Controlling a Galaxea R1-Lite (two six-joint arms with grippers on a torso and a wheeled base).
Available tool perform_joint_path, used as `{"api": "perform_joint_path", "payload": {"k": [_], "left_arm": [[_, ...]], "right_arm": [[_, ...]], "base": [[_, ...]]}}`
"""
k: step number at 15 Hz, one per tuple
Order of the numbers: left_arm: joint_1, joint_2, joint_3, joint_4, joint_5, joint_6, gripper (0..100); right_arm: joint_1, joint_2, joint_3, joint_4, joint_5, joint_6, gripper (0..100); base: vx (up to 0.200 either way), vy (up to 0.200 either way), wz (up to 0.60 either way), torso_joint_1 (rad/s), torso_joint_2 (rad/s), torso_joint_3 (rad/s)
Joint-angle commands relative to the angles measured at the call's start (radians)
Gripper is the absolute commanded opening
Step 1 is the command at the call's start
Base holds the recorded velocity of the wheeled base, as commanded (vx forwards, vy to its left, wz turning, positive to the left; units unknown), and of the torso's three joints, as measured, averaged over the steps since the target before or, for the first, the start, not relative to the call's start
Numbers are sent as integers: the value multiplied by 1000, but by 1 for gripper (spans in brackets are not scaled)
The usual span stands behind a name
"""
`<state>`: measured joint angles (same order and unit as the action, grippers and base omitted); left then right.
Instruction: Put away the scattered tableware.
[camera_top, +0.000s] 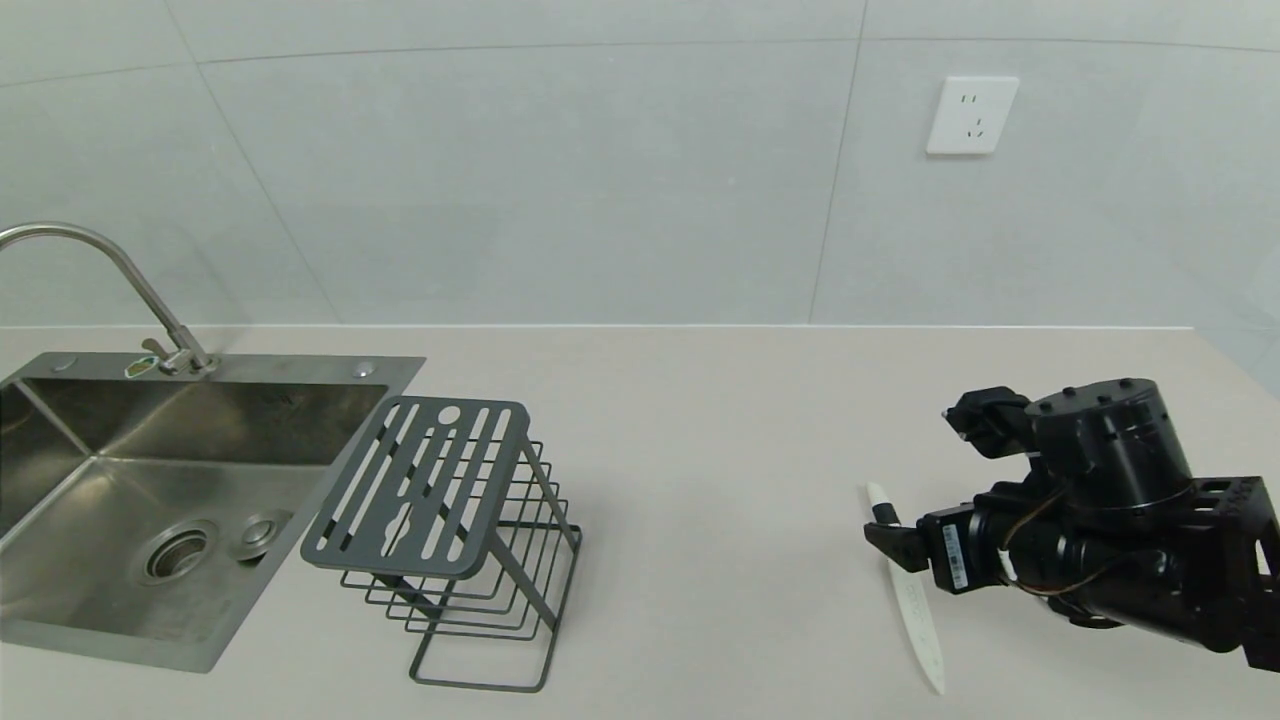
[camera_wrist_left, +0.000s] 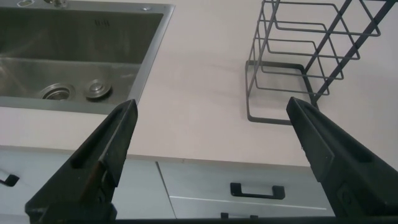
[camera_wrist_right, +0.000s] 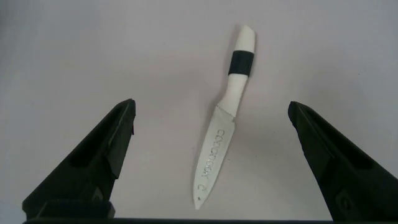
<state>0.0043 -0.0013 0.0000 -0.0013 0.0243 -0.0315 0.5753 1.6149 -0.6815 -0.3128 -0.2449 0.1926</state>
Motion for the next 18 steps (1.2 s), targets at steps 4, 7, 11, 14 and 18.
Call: {"api": "perform_joint_path", "payload": {"k": [4, 7, 11, 14, 18], "left_arm": [[0, 1, 0, 0, 0, -1, 100], [0, 1, 0, 0, -1, -1, 100], [0, 1, 0, 0, -1, -1, 100], [0, 1, 0, 0, -1, -1, 100], [0, 1, 0, 0, -1, -2, 100]], "right_arm": [[0, 129, -50, 3, -50, -2, 100], [1, 198, -62, 3, -96, -5, 100], [1, 209, -64, 24, -120, -4, 100], [15, 192, -38, 41, -126, -1, 100], [15, 214, -29, 34, -125, 4, 100]], "base": [[0, 0, 0, 0, 0, 0], [0, 0, 0, 0, 0, 0], [0, 0, 0, 0, 0, 0], [0, 0, 0, 0, 0, 0], [0, 0, 0, 0, 0, 0]]}}
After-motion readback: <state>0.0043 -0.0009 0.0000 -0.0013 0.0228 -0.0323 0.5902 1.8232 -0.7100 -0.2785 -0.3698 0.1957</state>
